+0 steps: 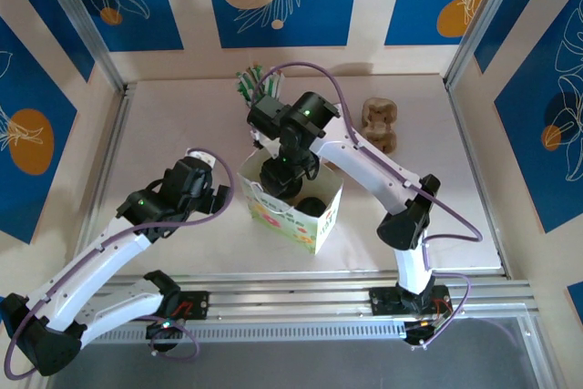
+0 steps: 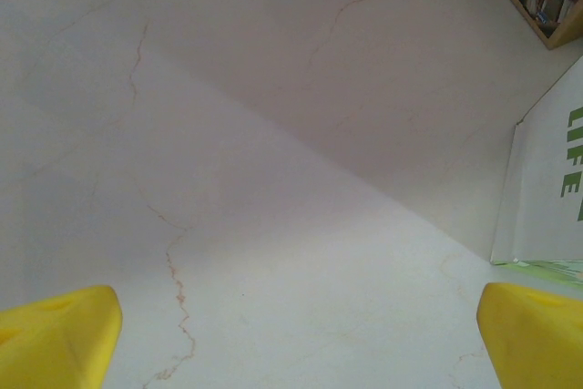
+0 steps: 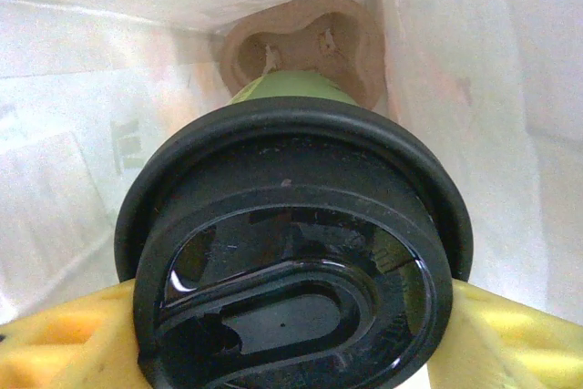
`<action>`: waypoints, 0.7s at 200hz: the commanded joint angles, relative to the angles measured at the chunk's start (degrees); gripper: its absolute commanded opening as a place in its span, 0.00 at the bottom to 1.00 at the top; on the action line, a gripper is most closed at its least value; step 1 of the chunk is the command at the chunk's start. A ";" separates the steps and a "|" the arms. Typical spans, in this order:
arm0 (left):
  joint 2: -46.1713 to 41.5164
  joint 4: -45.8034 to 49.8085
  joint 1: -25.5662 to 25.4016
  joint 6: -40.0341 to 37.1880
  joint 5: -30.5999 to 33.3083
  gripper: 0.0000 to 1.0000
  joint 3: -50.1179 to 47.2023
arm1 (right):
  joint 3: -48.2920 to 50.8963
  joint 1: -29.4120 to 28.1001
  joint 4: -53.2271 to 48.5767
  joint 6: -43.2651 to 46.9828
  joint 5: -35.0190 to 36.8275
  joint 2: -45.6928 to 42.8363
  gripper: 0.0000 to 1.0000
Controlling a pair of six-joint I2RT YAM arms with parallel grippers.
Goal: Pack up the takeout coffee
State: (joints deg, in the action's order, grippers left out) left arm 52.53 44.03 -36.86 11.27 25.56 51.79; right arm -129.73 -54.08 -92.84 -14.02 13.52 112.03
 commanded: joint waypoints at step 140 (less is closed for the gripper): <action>-1.43 -0.45 0.92 -1.16 -0.63 1.00 -0.81 | 0.80 -0.93 -8.81 0.31 0.98 4.85 0.65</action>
State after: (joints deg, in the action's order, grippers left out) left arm 51.90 43.88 -36.62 10.41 25.52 51.62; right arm -129.58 -54.70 -92.84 -14.02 14.79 115.52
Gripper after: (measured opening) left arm 0.998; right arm 0.655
